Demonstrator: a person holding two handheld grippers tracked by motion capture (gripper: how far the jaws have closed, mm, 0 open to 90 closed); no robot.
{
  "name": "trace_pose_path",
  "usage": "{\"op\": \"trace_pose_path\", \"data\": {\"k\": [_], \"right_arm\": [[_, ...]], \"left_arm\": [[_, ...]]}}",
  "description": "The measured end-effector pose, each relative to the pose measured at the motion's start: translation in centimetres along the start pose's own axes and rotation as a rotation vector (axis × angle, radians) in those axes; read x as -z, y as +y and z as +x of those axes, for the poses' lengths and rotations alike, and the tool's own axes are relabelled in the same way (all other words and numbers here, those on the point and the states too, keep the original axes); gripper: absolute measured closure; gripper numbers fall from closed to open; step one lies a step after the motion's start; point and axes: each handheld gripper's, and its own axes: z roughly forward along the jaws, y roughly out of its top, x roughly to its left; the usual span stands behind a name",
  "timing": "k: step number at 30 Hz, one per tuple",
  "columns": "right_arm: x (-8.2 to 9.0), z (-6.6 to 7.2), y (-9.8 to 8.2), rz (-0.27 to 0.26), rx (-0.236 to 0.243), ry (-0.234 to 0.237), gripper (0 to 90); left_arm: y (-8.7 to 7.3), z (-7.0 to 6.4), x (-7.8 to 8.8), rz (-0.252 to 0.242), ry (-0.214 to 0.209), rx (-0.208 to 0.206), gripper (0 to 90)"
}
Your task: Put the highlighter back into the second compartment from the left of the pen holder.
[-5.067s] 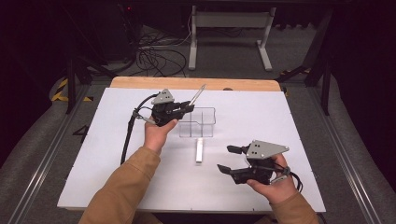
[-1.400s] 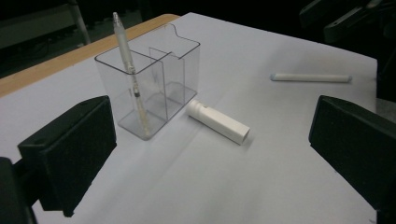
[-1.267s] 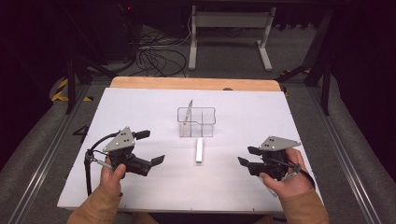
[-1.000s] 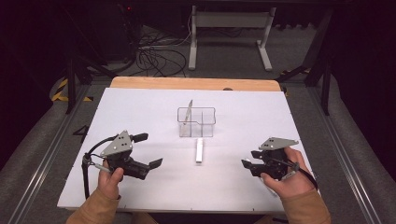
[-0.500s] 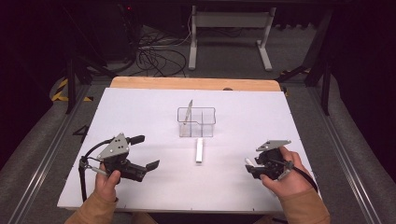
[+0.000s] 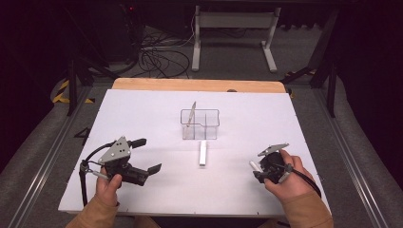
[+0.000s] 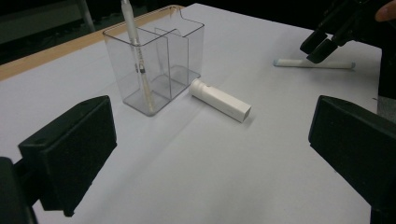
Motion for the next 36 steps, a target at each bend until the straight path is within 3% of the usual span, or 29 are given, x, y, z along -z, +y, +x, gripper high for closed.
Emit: {"op": "trace_pose_path", "data": {"k": [17,23,36], "right_arm": [[-1.4,-0.3,-0.2,0.069,-0.055,-0.033,74.7],[-1.8,-0.2,-0.2,0.093,-0.051,-0.044,78.3],[-1.9,0.1,-0.2,0.094,-0.033,-0.063,78.7]], "left_arm": [[-0.2,0.0,0.0,0.007,0.006,0.001,1.8],[-0.2,0.0,0.0,0.005,0.010,0.000,1.8],[-0.3,0.0,0.1,0.008,0.011,0.005,1.9]]}}
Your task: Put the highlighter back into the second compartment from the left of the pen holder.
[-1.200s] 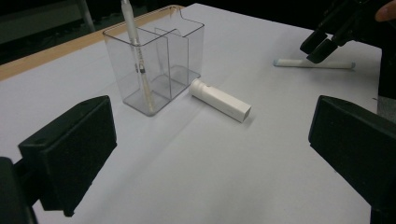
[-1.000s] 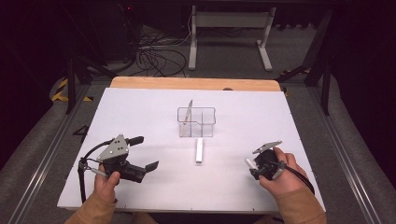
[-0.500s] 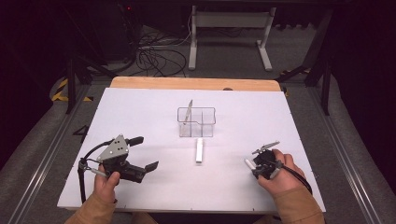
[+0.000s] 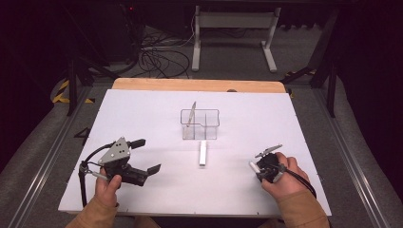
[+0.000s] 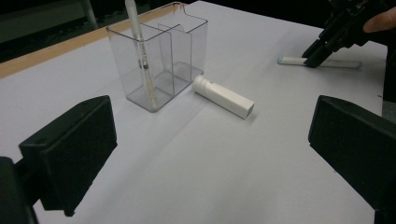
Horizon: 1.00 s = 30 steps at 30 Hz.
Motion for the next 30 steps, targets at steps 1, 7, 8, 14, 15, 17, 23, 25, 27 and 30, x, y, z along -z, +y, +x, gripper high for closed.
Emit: {"op": "trace_pose_path", "data": {"k": [1,7,8,14,15,17,23,25,27,30], "right_arm": [[0.0,0.0,0.0,0.001,0.002,0.001,78.7],[0.0,0.0,0.0,0.002,0.005,-0.001,78.7],[0.0,0.0,0.0,0.002,0.007,-0.002,78.7],[0.1,0.0,0.0,-0.001,0.009,0.001,78.8],[0.2,0.0,0.0,-0.004,0.009,0.004,78.8],[0.4,-0.1,0.0,-0.018,0.007,0.005,78.8],[1.7,-0.2,0.0,-0.070,0.001,0.004,78.8],[1.9,-0.2,0.0,-0.079,0.003,0.002,78.8],[2.0,-0.2,0.0,-0.084,0.003,0.000,78.8],[2.2,-0.2,0.0,-0.089,0.003,0.002,78.8]], "left_arm": [[0.0,0.0,0.0,0.000,0.000,0.000,1.9],[0.0,0.0,0.0,-0.001,0.000,-0.002,1.9],[0.0,0.0,0.0,0.000,0.000,-0.002,1.9],[0.0,0.0,0.0,-0.001,0.002,0.000,1.9],[0.0,0.0,0.0,-0.001,0.002,0.000,1.9],[0.0,0.0,0.0,-0.001,0.001,0.000,1.9],[0.0,-0.1,0.0,0.003,0.003,-0.004,2.0],[0.0,-0.1,0.0,0.002,0.003,-0.003,2.0],[0.0,-0.1,0.0,0.001,0.002,-0.003,2.0],[0.0,-0.1,0.0,0.001,0.002,-0.002,2.0]]}}
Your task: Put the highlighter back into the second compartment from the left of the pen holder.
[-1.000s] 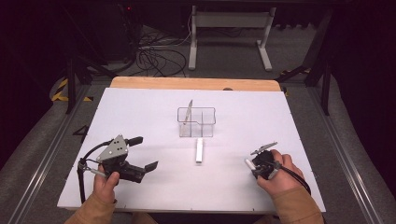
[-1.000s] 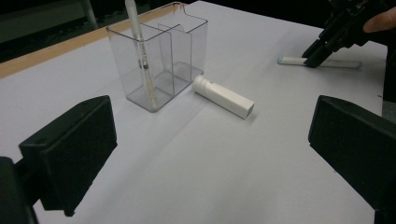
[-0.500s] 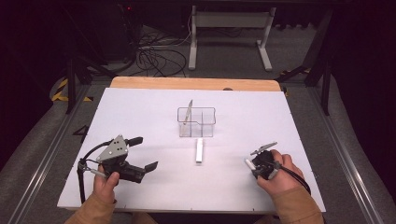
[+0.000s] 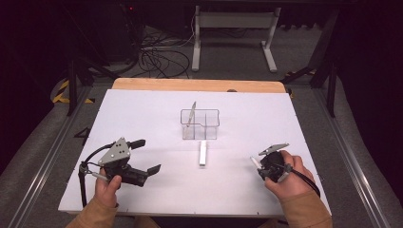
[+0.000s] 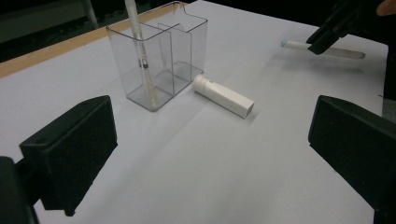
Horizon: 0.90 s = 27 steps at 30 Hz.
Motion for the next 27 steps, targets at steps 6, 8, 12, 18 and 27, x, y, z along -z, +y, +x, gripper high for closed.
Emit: {"op": "trace_pose_path", "data": {"k": [6,8,12,18,27], "right_arm": [[0.3,0.0,0.1,-0.029,-0.001,0.002,78.8],[0.5,0.0,0.2,-0.055,-0.004,0.004,78.8],[0.9,0.1,0.4,-0.124,-0.008,0.023,78.8],[1.6,0.3,1.3,-0.196,-0.023,0.039,78.8],[2.8,0.4,2.5,-0.341,-0.019,0.086,78.8]], "left_arm": [[0.0,0.0,0.0,-0.001,0.002,0.001,2.0],[0.0,0.0,0.0,-0.002,0.003,0.001,2.0],[0.0,0.0,0.0,-0.003,0.004,0.001,2.0],[0.0,0.0,0.0,-0.002,0.005,0.002,2.1],[-0.1,0.0,0.1,-0.007,0.007,0.005,2.0]]}}
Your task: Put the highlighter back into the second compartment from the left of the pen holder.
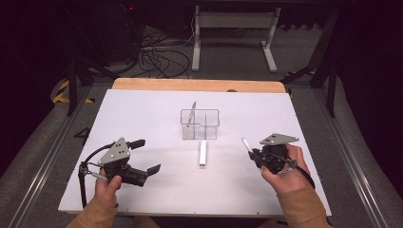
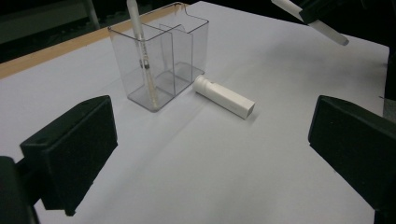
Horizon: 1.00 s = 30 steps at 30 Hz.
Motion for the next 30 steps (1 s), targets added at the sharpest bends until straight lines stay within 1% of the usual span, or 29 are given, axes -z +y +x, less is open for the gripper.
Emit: {"op": "trace_pose_path", "data": {"k": [3,6,15,25,28,30], "right_arm": [[0.1,0.1,0.5,-0.047,-0.006,0.031,78.8],[0.1,0.1,1.0,-0.084,-0.008,0.039,78.8],[-0.2,0.2,1.8,-0.153,-0.021,0.084,78.8],[-0.5,0.2,3.4,-0.269,-0.048,0.149,78.8],[-0.8,0.3,3.8,-0.295,-0.056,0.166,78.8],[-1.0,0.3,4.2,-0.314,-0.051,0.174,78.8]], "left_arm": [[-0.1,0.0,0.1,-0.001,0.003,0.004,2.0],[-0.1,0.0,0.3,-0.004,0.006,0.004,2.1],[-0.3,0.0,0.6,-0.010,0.012,0.008,2.1],[-0.2,0.0,0.5,-0.009,0.008,0.008,2.1],[-0.2,0.0,0.4,-0.010,0.007,0.007,2.1],[-0.2,0.0,0.4,-0.009,0.008,0.005,2.1]]}}
